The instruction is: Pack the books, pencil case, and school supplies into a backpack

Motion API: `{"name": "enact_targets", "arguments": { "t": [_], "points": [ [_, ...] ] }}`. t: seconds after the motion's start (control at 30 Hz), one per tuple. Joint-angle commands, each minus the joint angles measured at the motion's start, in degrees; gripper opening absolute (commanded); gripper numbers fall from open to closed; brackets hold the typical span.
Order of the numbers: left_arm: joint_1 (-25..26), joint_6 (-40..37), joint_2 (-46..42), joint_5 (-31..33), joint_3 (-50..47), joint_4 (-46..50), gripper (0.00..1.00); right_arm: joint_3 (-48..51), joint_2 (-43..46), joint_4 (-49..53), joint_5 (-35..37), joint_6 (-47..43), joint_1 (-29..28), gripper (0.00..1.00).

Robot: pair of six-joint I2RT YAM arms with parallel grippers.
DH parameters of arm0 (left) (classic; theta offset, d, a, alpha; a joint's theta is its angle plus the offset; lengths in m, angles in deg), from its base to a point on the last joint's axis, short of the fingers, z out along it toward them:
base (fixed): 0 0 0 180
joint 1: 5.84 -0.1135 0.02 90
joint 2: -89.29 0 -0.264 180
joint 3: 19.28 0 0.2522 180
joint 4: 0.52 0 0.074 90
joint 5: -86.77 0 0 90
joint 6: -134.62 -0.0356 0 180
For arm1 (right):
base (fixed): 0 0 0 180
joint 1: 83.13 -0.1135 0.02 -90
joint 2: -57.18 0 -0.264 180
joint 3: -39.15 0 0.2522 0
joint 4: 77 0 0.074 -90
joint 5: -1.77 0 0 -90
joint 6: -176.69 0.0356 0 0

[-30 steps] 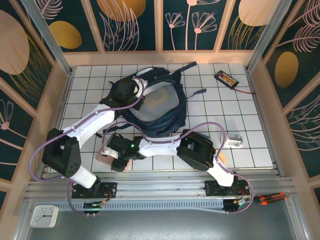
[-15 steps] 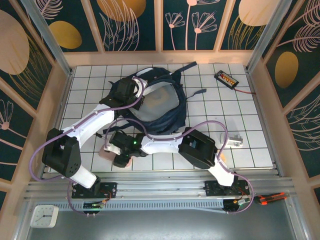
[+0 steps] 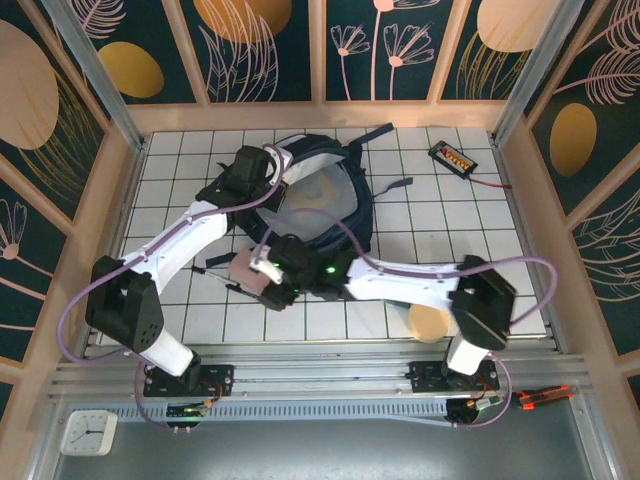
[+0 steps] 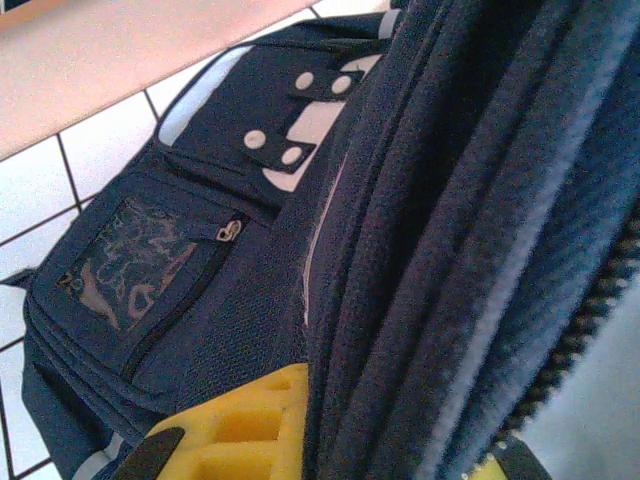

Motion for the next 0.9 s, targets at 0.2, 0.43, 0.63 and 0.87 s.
{"name": "enact_targets", "arguments": {
  "t": [0.2, 0.43, 0.63, 0.87],
  "points": [
    [-0.46, 4.57, -3.16, -2.63, 7.4, -0.06, 0.0, 16.01, 20.21, 1.36, 4.39, 23.31, 5.73, 0.53],
    [-0.46, 6.46, -6.15, -5.75, 5.2, -0.67, 0.0, 14.9, 22.61, 0.07, -0.83, 33.25, 17.03, 0.52],
    [-0.3, 8.44, -7.17, -10.37, 2.25, -3.73, 0.0, 9.35, 14.94, -2.16, -9.03, 41.34, 28.16, 0.52],
    [0.33, 8.36, -6.48, -12.48, 2.15, -4.99, 0.0, -2.27, -2.8, -11.2, -17.02, 47.93, 32.54, 0.52]
  ]
}}
